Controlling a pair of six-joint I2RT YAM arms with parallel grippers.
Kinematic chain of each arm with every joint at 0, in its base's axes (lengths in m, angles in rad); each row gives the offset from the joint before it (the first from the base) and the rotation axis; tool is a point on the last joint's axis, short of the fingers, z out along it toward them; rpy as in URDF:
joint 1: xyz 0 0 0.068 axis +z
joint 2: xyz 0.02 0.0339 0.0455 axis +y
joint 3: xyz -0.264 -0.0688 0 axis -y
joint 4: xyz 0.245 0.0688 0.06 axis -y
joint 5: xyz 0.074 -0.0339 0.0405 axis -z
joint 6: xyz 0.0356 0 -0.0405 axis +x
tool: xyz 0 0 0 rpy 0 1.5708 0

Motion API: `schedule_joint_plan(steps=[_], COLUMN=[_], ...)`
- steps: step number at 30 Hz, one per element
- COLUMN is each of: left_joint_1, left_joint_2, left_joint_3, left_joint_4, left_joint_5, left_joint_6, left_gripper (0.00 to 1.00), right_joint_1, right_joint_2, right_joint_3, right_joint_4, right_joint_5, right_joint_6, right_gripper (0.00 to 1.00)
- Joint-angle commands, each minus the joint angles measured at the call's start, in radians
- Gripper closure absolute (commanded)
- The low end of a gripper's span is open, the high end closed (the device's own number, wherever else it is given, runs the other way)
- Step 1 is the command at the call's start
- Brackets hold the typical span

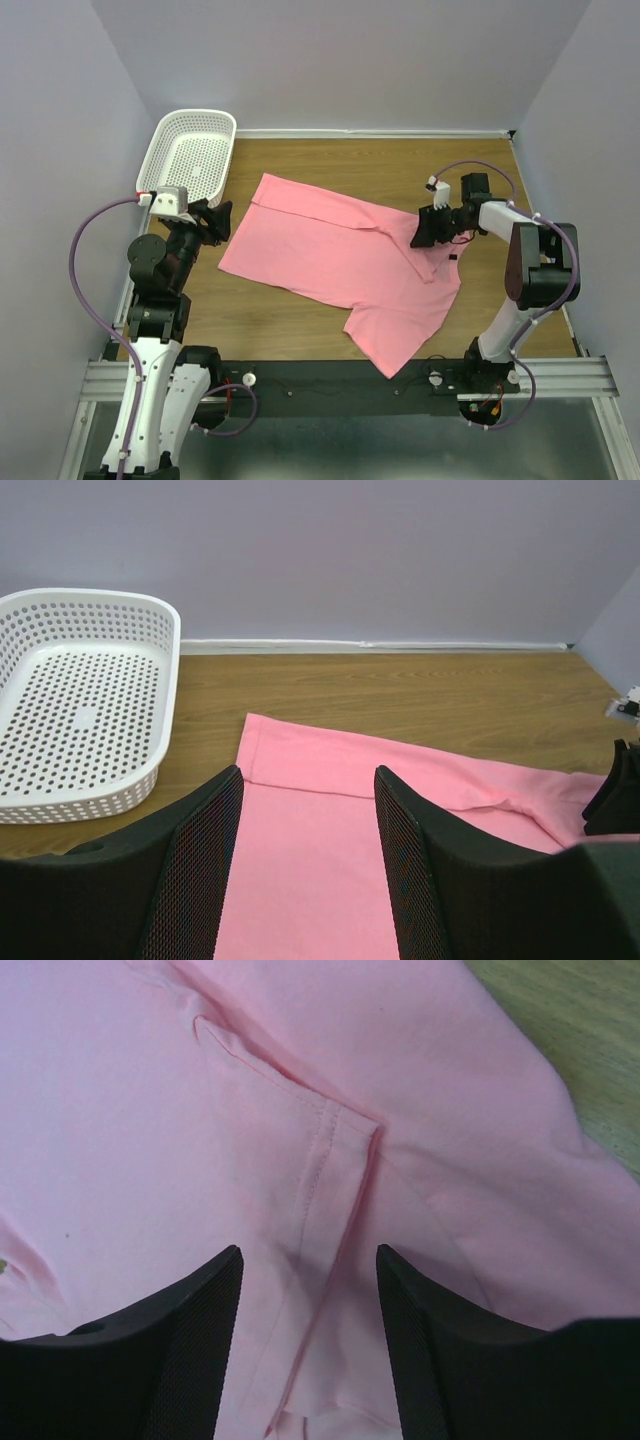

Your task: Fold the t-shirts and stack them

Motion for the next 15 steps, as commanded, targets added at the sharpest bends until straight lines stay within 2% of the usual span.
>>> schedule_joint_plan(steps=[1,6,11,15], left_joint_1=[0.007,0.007,0.007,0.007], left_joint_2=[-0.006,-0.006,-0.001,-0.001], left_joint_3=[-0.005,-0.005,-0.005,-0.005], left_joint_4=[0.000,-0.002,-0.003,-0.002], left_joint_5=[0.030,0.029,0.029,0.029], left_joint_6=[0.014,0.014,0.012,0.012], left_gripper=[0.37,0.37,0.37,0.37], right_joint_1=[0.017,0.023,0.028,0.028], right_joint_2=[0.004,0.009,-0.016,-0.023], right_joint_3=[0.008,0.004,-0.004,-0.012], right_joint_4=[0.004,0.002,0.002,0.001], right_joint_5=[-0.019,-0.029,-0.039,-0.049], right_joint_6=[0.008,0.006,0.003,0.003], right_gripper=[0.39,0.53,0.62,0.79])
